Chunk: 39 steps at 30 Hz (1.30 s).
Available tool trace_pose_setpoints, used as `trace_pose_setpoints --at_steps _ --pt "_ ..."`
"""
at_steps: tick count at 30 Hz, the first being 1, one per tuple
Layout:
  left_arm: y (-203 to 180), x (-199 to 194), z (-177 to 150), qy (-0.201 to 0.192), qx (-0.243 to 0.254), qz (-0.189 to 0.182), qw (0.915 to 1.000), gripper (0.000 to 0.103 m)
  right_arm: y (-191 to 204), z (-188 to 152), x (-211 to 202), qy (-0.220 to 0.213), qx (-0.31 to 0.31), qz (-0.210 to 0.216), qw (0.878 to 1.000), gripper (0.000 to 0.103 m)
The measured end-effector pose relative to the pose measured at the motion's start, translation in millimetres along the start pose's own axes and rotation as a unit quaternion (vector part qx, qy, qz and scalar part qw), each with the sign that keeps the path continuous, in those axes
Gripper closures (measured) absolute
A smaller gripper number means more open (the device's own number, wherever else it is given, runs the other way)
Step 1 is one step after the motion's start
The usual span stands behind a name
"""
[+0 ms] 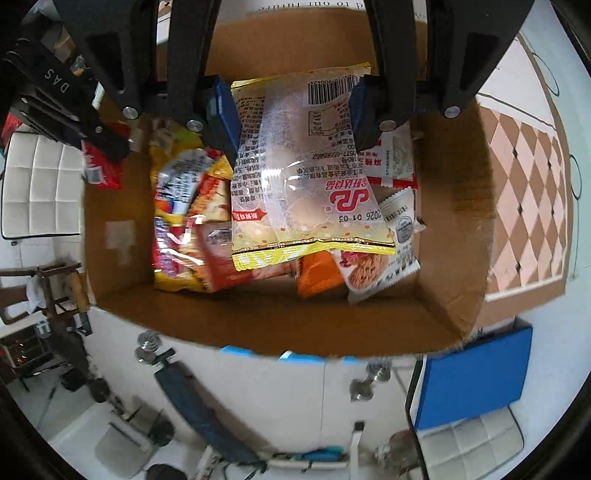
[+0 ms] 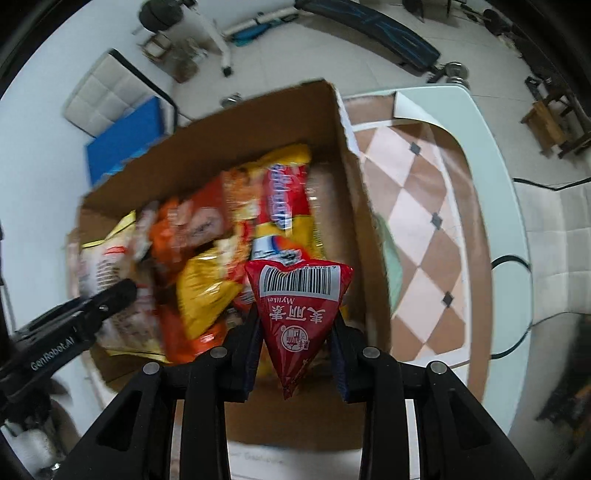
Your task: Organize snacks
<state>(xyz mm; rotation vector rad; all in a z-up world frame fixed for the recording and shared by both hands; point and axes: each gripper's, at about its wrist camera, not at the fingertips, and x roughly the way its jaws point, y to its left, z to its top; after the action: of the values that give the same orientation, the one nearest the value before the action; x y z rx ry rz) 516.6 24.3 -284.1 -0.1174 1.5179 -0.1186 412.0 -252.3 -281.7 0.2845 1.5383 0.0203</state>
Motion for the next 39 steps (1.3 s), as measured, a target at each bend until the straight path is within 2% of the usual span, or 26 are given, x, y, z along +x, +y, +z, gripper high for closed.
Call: trace_pose_setpoints --at_steps 1,2,3,4,5,6,7,17,27,32,39 --pt "1 7 2 0.009 -0.001 0.000 1.0000 0.053 0 3 5 0.005 0.002 -0.012 1.000 0.061" --pt "1 11 3 0.017 -0.002 0.005 0.9999 0.047 1 6 8 0.007 0.001 -0.025 1.000 0.044" --pt "1 16 3 0.024 0.001 0.005 0.9997 0.032 1 7 12 0.005 -0.001 -0.023 1.000 0.039" --pt "1 20 3 0.026 0.003 0.005 0.9996 0.023 5 8 11 0.005 -0.006 -0.020 1.000 0.030" --pt "1 20 2 0.022 0.004 0.004 0.9997 0.018 7 8 9 0.005 -0.010 -0.028 1.000 0.021" --pt "1 20 1 0.021 0.007 0.002 0.9997 0.014 12 8 8 0.001 -0.018 -0.030 0.999 0.020" --pt "1 20 0 0.020 0.006 0.004 0.9998 0.013 14 8 7 0.000 -0.023 -0.034 0.999 0.016" --pt "10 3 -16 -0.003 0.001 -0.007 1.0000 0.013 26 -3 1 0.003 -0.061 -0.059 0.996 0.010" --pt "19 -41 -55 -0.061 -0.006 0.002 0.9981 0.013 27 -26 -12 -0.011 -0.070 -0.059 0.996 0.007" --pt "16 -66 -70 -0.102 -0.009 0.018 0.9946 0.013 25 -46 -31 -0.031 -0.071 -0.054 0.996 0.007" --pt "9 -101 -112 -0.153 -0.007 0.037 0.9875 0.013 23 -85 -70 -0.081 -0.078 -0.061 0.992 0.007"
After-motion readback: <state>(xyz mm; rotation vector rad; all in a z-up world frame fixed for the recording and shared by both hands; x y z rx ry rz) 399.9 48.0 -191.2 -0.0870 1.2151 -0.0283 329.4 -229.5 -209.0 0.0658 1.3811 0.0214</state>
